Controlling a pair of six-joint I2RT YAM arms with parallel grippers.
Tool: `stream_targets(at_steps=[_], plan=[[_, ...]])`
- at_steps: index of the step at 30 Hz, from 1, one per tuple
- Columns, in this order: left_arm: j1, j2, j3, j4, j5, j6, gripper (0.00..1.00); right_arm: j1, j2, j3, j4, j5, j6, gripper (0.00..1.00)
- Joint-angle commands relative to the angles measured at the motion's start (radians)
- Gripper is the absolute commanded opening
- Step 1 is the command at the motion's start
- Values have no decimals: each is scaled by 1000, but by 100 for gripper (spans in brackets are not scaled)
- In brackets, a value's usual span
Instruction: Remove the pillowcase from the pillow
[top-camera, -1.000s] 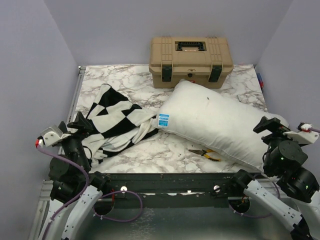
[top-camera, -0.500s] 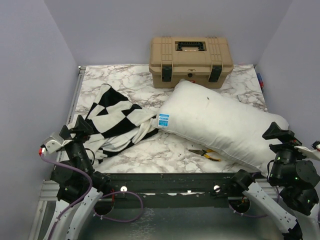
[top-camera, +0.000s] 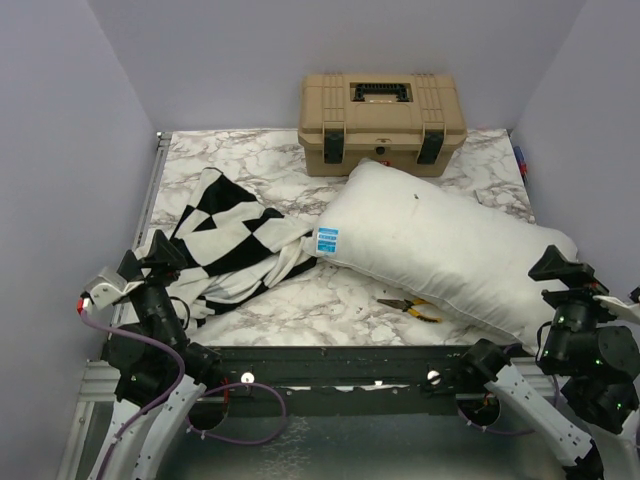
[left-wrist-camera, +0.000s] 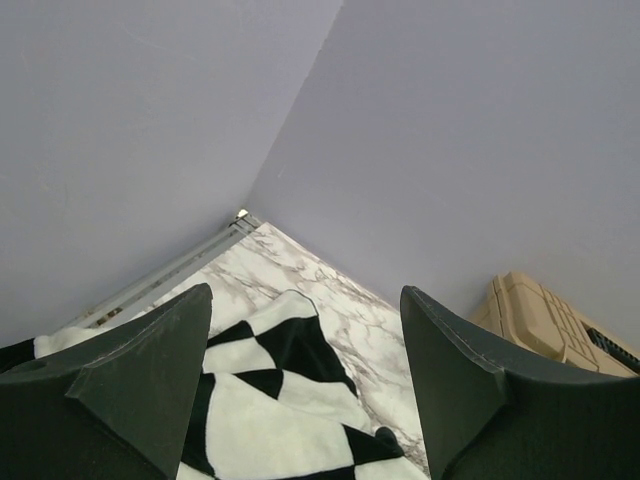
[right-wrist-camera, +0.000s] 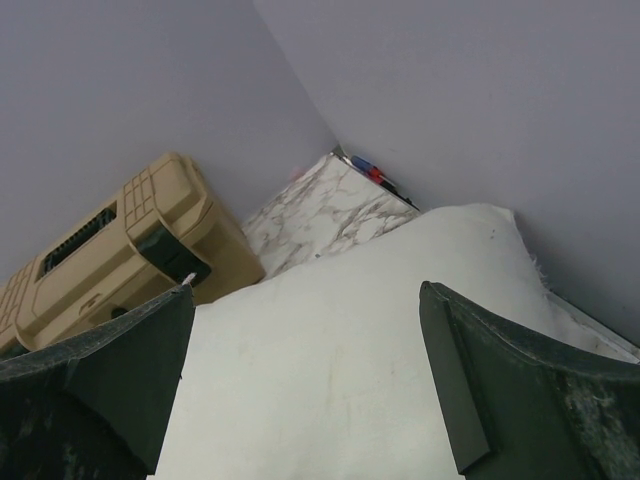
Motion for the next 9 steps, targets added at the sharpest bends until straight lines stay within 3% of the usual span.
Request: stream_targets(at_steps=[1, 9], plan=[[6, -11, -11, 30, -7, 0, 77, -3, -5, 5, 20, 18, -18, 100], [7, -15, -18, 40, -6, 6, 77, -4, 48, 16, 8, 9, -15, 100]])
